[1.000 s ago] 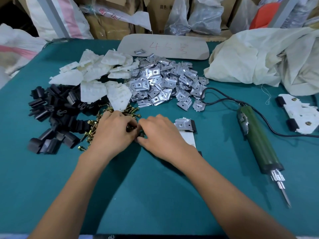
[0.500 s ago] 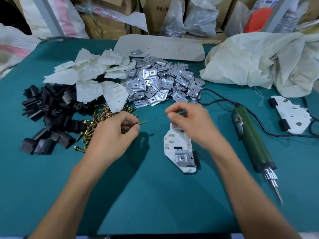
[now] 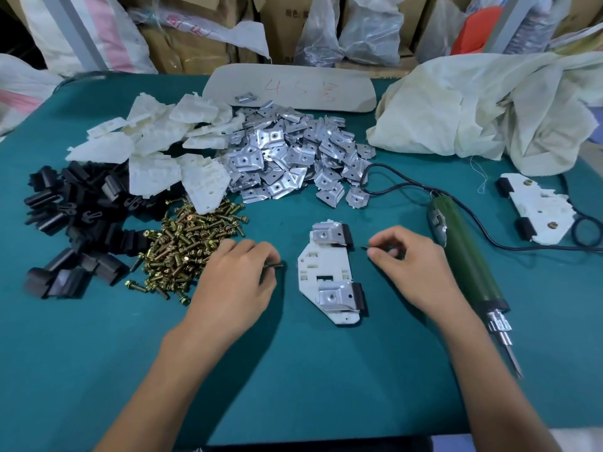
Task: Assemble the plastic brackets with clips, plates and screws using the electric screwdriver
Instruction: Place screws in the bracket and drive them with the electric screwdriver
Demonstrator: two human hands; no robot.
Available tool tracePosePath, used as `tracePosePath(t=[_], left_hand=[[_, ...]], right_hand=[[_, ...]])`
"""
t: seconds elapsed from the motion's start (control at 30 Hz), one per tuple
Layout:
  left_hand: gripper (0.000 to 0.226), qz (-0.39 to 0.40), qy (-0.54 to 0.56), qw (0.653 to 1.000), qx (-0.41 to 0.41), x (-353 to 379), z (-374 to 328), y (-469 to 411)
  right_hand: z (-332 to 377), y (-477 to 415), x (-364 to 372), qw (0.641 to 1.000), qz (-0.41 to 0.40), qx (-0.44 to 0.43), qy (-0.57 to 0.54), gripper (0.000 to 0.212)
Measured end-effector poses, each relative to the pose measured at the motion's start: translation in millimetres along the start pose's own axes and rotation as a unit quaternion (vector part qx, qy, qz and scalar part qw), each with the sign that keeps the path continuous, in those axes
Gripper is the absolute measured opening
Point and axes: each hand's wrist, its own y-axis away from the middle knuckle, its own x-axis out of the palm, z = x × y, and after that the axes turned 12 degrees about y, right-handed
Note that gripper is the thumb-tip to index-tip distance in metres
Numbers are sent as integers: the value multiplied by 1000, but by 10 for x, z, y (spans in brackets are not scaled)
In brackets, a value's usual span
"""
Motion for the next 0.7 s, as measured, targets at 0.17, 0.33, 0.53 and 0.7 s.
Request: tracePosePath(t=[0.17,0.33,0.53,0.7], left_hand=[[53,141,61,985,80,31,-130,36],[44,117,-25,981,151,154,-160,-55],[37,67,-100,949,293,65,-248,-257],[32,11,-26,956,293,-117,-479,-464]], right_hand=[[-40,27,106,1000,-18,-20,6,22],[-100,24,108,998,-37,8,-58,15],[-103,-6,100,984,-75,45,-153,13],[-123,-48,53,966,-96,78,-227,15]])
